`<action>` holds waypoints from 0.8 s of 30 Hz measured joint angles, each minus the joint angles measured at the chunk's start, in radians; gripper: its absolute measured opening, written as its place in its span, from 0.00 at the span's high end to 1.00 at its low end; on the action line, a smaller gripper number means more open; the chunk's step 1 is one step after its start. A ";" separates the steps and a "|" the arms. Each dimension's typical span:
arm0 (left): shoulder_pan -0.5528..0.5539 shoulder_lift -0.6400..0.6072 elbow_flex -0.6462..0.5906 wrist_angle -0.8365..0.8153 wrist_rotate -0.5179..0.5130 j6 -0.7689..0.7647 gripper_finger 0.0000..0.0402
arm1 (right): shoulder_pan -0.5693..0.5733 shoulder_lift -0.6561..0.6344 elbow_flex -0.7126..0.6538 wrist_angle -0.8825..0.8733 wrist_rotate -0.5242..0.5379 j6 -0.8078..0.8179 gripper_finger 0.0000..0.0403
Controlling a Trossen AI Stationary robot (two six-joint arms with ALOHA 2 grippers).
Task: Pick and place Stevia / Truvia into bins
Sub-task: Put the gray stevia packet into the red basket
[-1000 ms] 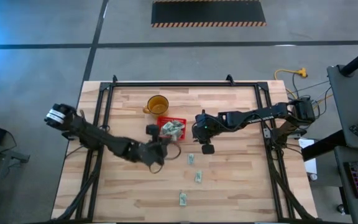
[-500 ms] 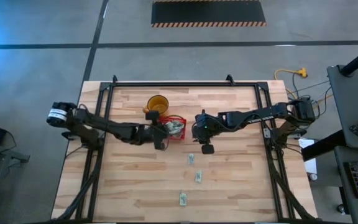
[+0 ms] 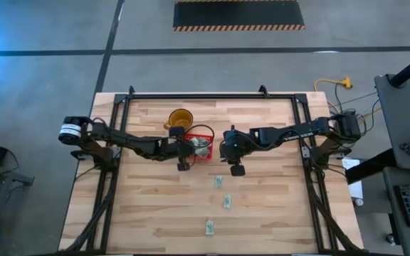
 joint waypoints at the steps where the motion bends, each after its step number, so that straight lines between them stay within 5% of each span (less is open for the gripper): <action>1: 0.000 0.000 0.000 -0.001 0.000 -0.009 0.99 | 0.000 0.000 0.000 0.000 0.000 0.000 0.83; 6: 0.000 0.000 0.000 -0.012 -0.001 -0.024 0.91 | 0.000 0.000 -0.001 0.000 0.000 0.000 0.82; 12: 0.000 0.000 0.000 -0.015 -0.001 -0.025 0.68 | 0.000 0.000 -0.005 0.001 -0.002 0.034 0.84; 18: -0.004 -0.002 0.000 -0.025 0.043 -0.053 0.47 | 0.004 0.001 -0.050 0.052 -0.143 0.060 0.84; 24: -0.018 -0.043 0.010 -0.135 0.071 -0.072 0.37 | 0.034 0.001 -0.108 0.218 -0.181 0.045 0.81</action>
